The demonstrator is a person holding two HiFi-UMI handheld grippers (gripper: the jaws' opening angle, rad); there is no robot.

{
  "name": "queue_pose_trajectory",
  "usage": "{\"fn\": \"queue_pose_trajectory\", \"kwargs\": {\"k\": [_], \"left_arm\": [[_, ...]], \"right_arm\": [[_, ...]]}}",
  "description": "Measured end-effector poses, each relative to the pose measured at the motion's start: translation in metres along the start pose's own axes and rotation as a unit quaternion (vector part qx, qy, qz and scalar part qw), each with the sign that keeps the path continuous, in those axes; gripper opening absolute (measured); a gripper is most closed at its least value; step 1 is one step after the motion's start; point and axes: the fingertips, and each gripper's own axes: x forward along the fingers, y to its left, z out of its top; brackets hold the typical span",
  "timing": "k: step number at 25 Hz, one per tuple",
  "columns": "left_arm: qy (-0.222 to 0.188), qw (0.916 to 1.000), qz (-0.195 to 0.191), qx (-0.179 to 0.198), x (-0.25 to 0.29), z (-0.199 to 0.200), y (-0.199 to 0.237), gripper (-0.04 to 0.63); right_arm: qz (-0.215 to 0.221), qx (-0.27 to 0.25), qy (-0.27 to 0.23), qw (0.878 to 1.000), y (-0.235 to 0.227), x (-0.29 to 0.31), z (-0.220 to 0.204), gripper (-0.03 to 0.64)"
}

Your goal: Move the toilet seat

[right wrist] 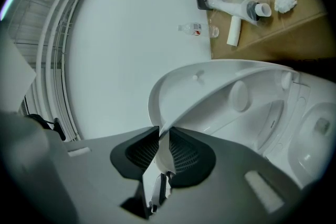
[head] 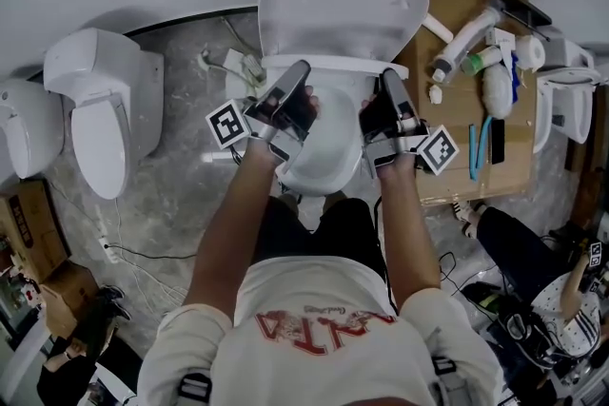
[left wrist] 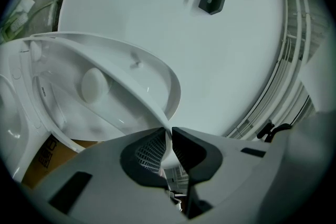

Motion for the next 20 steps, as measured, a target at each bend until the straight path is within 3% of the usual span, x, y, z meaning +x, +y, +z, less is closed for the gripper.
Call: {"fn": "queue_pose_trajectory", "kwargs": {"k": [20], "left_arm": [[-0.02, 0.9998, 0.003, 0.002, 0.045, 0.038, 0.008, 0.041]], "right_arm": [[-0.014, 0.007, -0.016, 1.0, -0.01, 0.05, 0.031, 0.063]]}}
